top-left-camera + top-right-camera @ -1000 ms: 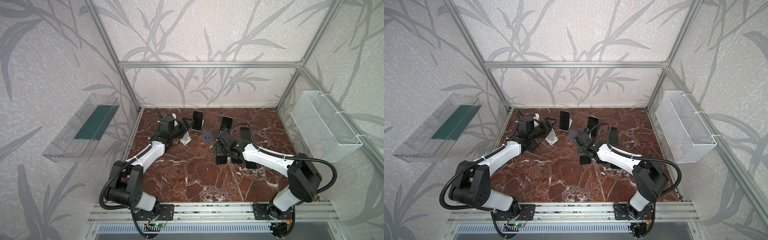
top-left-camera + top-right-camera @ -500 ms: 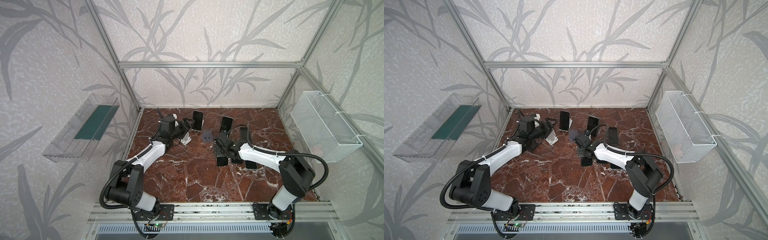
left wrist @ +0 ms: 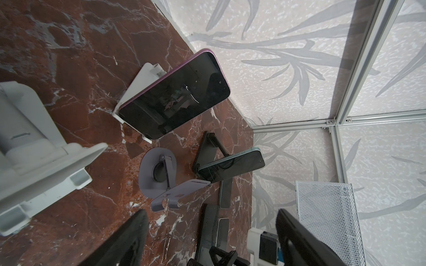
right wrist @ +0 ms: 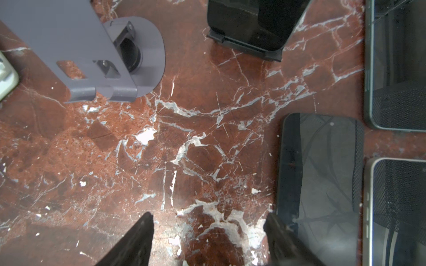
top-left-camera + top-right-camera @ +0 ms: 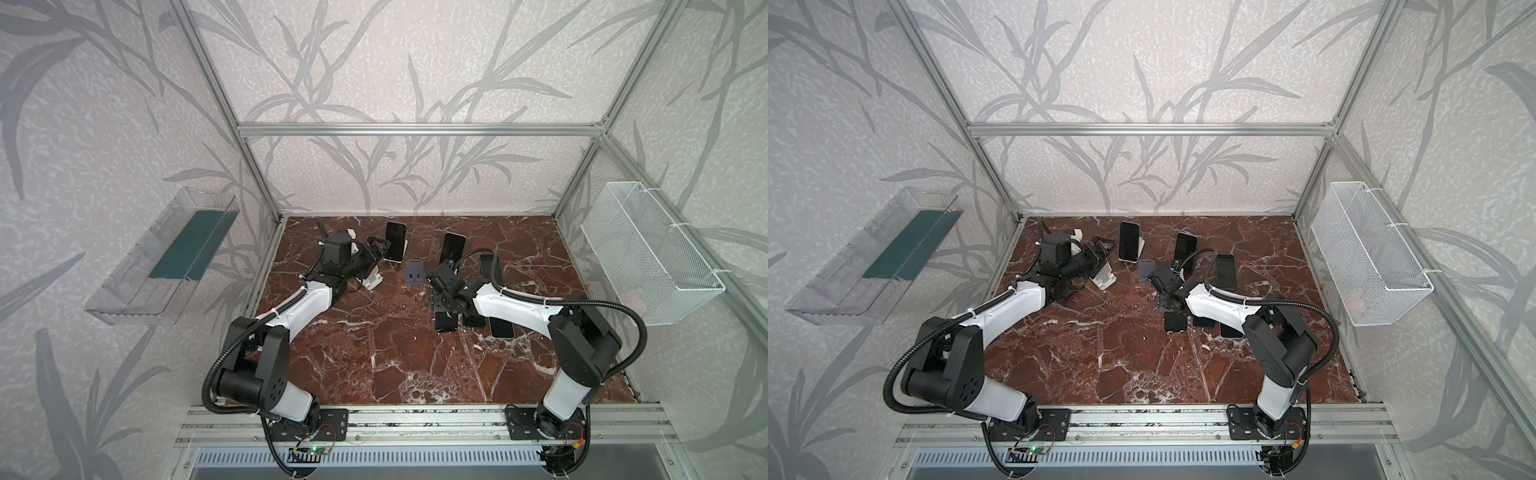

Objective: Remove the phone from the phone stand

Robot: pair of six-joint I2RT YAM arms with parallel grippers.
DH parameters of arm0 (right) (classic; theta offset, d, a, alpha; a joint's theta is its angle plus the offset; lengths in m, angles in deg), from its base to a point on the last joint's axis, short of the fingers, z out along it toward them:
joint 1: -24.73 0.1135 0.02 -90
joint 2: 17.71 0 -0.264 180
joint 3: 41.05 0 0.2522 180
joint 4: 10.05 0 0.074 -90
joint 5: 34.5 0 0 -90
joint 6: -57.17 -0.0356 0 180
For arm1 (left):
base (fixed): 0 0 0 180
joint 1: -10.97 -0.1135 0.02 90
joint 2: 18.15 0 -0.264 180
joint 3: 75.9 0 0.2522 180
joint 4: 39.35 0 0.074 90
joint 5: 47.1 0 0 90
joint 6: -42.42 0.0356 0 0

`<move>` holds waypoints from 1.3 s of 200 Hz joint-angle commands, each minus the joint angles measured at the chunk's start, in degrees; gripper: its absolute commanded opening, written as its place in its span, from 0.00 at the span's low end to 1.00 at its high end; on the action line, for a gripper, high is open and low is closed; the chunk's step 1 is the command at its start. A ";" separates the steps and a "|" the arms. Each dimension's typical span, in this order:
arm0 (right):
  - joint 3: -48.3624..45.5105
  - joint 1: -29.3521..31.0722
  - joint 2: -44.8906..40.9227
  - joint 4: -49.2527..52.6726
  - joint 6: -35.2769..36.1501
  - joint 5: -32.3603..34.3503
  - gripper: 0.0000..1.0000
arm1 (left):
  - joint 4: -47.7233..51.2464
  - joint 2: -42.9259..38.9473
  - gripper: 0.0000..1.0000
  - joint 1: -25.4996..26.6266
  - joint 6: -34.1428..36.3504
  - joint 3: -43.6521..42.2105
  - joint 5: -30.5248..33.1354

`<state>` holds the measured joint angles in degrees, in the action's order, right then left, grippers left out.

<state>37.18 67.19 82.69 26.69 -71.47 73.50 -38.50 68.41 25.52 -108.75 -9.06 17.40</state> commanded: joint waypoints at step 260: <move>5.16 -4.92 12.04 -1.07 0.76 -2.12 0.71 | -0.91 1.68 0.87 0.07 0.26 1.34 -1.46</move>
<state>41.20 62.49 92.35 24.94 -70.66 71.49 -38.91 69.70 25.52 -108.84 -9.03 16.79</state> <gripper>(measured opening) 0.727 0.873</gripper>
